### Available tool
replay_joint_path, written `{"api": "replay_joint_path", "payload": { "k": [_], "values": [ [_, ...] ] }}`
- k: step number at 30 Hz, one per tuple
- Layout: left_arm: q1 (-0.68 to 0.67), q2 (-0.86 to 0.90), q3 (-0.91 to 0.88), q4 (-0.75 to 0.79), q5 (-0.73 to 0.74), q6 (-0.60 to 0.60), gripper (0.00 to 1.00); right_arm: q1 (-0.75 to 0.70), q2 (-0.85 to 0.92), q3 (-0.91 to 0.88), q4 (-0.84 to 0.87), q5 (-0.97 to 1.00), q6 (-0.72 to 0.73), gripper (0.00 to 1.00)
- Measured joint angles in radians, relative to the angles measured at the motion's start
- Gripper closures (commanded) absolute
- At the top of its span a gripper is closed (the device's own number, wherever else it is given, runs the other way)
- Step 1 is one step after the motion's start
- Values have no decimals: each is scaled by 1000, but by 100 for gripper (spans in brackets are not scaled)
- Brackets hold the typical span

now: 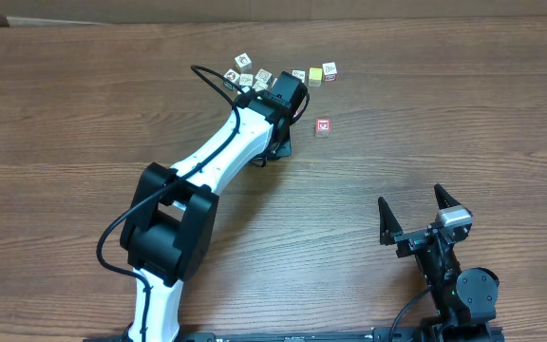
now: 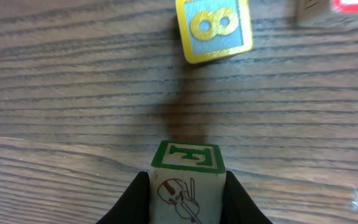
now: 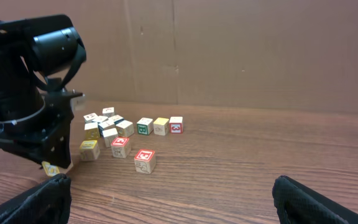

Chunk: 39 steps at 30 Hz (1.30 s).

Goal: Form a horizontal line

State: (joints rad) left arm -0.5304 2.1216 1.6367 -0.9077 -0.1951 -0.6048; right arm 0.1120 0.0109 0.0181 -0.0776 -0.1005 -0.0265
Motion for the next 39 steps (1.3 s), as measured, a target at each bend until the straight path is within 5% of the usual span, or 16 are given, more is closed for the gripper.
{"api": "replay_joint_path", "payload": {
  "k": [39],
  "values": [
    [0,8,-42,50,0,-19,74,0,0,0,1,0,0,0]
  ]
}}
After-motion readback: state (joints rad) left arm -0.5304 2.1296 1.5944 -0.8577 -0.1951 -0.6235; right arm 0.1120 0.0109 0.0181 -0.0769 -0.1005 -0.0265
